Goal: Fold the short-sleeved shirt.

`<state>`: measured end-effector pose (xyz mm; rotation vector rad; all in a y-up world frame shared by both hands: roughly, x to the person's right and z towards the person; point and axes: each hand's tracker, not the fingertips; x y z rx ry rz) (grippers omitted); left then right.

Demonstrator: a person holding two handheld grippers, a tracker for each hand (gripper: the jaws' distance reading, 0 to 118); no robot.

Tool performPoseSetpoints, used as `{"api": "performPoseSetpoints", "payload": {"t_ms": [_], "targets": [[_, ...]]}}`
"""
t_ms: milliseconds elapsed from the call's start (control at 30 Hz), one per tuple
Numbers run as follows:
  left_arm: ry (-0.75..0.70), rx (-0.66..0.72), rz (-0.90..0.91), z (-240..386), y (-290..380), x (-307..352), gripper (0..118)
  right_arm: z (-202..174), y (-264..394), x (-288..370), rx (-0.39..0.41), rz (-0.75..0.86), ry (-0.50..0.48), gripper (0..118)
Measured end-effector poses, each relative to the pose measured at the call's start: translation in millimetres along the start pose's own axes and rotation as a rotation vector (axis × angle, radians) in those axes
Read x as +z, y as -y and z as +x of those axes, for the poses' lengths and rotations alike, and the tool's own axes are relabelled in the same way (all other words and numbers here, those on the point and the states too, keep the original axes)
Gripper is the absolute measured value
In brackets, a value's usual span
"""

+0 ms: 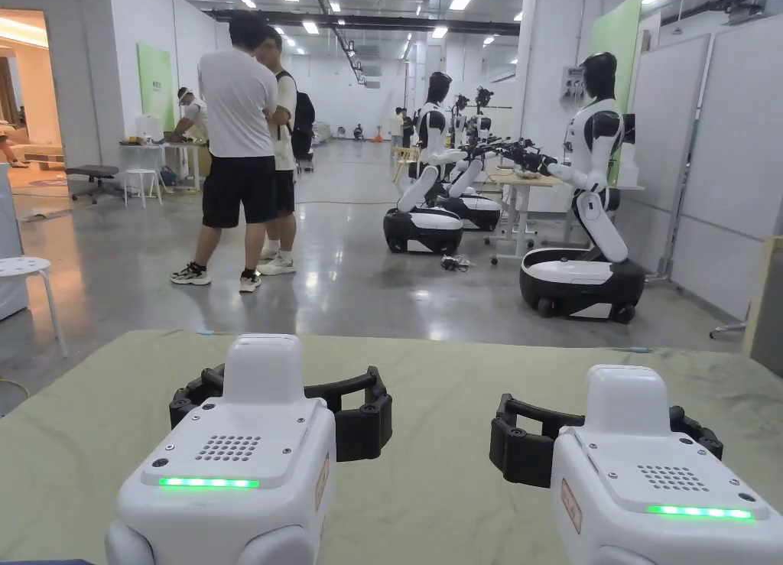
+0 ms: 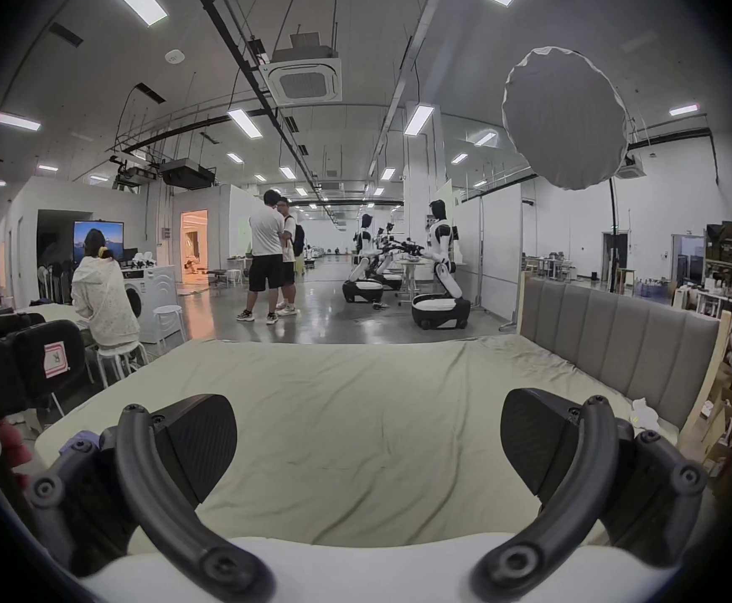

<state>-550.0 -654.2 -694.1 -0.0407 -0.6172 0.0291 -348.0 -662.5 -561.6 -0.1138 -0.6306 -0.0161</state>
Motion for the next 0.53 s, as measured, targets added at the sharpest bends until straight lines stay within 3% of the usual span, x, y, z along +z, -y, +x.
{"api": "performPoseSetpoints", "payload": {"t_ms": [100, 333, 433, 533], "targets": [[0.001, -0.004, -0.003, 1.0, 1.6, 0.8, 117, -4.6, -0.3, -2.5, 0.029, -0.008, 0.052, 118], [0.004, -0.005, -0.012, 0.1, 5.8, 2.8, 117, -0.3, -0.9, -7.3, -0.008, -0.019, 0.073, 118], [-0.004, -0.002, -0.009, -2.2, 6.4, 3.6, 117, 0.3, 0.4, -6.6, 0.000, -0.020, 0.064, 118], [-0.007, 0.014, -0.006, -5.3, 6.0, 4.5, 117, 2.6, 0.2, -1.4, -0.042, -0.012, 0.009, 118]]}}
